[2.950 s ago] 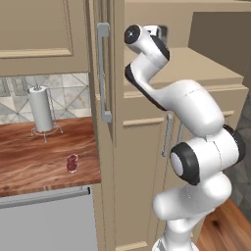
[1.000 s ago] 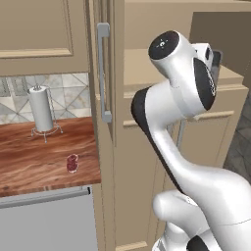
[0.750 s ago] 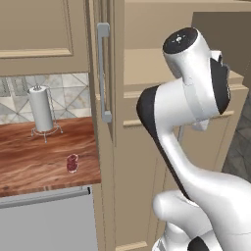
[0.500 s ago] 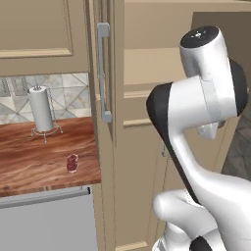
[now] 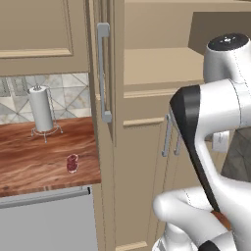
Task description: Retrieve the tupperware from the cabinet, then place the raw meat into the tupperware to avoid contamination.
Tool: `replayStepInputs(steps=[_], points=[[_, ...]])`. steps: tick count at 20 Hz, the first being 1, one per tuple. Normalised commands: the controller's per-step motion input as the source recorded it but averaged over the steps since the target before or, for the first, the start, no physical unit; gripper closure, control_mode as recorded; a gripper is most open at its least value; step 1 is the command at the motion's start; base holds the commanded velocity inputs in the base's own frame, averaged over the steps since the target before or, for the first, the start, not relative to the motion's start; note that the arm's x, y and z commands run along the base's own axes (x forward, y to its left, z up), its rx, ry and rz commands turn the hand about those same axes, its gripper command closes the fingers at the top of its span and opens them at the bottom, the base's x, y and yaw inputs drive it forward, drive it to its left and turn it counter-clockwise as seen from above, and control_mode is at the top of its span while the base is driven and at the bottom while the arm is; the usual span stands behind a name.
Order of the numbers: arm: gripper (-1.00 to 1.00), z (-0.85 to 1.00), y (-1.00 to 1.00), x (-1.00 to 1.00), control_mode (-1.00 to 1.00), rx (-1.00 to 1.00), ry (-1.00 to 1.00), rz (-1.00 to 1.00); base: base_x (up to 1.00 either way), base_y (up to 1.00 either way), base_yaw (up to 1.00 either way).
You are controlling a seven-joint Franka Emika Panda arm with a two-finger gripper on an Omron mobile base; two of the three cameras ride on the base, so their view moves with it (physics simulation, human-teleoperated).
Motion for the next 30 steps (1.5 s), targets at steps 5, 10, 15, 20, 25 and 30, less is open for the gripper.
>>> replayStepInputs(steps=[5, 10, 15, 20, 25, 30], points=[[1.00, -0.26, -0.13, 0.00, -1.00, 0.02, 0.04, 0.16, 0.00, 0.00, 0.00], [1.00, -0.17, -0.01, -0.03, -1.00, -0.01, 0.07, 0.08, 0.00, 0.00, 0.00], [1.00, -0.02, 0.00, 0.00, -1.00, 0.00, 0.03, 0.00, 0.00, 0.00, 0.00], [1.00, 0.00, 0.00, 0.00, -1.00, 0.00, 0.00, 0.00, 0.00, 0.00, 0.00], [1.00, 0.00, 0.00, 0.00, -1.00, 0.00, 0.01, 0.00, 0.00, 0.00, 0.00], [1.00, 0.00, 0.00, 0.00, -1.00, 0.00, 0.00, 0.00, 0.00, 0.00, 0.00]])
